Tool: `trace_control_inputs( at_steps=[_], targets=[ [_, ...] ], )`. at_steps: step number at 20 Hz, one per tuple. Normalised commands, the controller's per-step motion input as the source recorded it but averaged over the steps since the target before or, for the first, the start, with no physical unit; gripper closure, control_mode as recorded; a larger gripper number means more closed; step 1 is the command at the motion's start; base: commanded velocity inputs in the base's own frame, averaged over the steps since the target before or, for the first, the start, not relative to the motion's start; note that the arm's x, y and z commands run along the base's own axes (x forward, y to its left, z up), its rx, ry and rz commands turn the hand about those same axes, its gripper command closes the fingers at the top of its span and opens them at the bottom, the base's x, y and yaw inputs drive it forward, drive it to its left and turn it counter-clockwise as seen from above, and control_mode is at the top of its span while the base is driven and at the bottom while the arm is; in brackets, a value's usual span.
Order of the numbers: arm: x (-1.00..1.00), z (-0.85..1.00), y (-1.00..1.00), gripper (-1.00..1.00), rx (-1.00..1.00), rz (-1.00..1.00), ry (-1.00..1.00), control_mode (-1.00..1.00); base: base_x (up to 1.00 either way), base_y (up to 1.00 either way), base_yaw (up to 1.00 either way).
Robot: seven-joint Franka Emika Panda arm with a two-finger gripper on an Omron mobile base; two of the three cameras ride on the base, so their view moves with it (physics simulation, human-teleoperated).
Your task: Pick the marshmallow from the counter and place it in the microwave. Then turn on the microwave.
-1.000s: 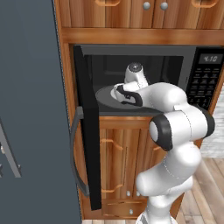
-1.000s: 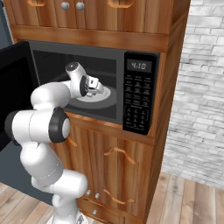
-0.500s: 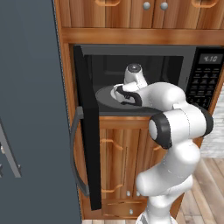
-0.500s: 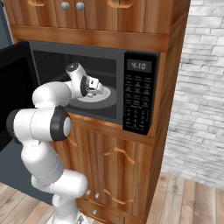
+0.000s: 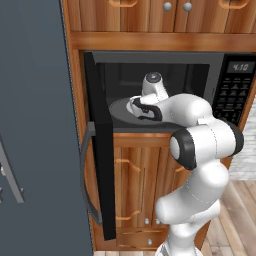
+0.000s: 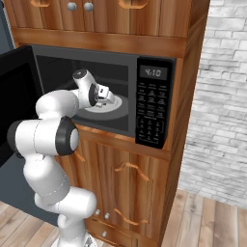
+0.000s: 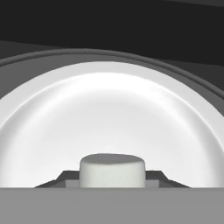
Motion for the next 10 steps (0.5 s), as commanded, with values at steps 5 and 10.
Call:
trace_control_inputs(
  at_steps=[5,10],
  targets=[
    [-0.02,-0.01,-0.02,-1.0,0.0,0.0,0.01,-1.0,0.0,0.0,0.0],
    [-0.1,0.0,-0.02,-1.0,0.0,0.0,-0.01,-1.0,0.0,0.0,0.0]
  ],
)
